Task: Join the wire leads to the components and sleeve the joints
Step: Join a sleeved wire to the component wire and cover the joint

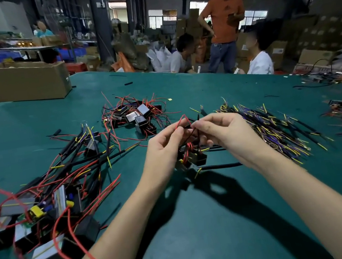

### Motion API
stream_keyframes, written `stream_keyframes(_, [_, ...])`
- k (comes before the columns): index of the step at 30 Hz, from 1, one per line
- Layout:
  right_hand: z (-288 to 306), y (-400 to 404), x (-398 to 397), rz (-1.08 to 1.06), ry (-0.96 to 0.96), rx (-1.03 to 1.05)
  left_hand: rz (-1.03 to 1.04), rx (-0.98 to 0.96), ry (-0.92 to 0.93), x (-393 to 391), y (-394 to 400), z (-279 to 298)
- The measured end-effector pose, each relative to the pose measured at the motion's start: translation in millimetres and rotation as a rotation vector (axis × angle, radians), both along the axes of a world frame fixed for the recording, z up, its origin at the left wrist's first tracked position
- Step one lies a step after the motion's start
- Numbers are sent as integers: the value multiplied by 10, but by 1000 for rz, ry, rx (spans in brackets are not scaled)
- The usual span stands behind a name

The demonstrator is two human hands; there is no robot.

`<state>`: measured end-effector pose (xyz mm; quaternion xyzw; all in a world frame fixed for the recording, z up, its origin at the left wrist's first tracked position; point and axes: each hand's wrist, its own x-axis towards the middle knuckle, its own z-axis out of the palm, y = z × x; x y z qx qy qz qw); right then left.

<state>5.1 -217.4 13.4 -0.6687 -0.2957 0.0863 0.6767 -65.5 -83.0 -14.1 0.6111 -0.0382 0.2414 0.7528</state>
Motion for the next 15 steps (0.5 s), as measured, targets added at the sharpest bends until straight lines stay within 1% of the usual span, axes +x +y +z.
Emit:
stream_keyframes(4, [-87,-63,-7,-140,-178,-94,-46,3,42,20,14,-45])
stream_keyframes(6, [-121,-63,-4,-203,-305,-154,-75,22,54,32,20,-80])
stream_keyframes(9, [-182,-34,-20,-280,-546,-287,-132,47,48,27,-4,-113])
stream_keyframes(12, [-208,-10,-47,-337,-673,-460,-94,140,3,30,-22,-148])
stream_keyframes(15, [-222,41,-87,-476,-823,-627,-67,206,-31,47,-11,-167])
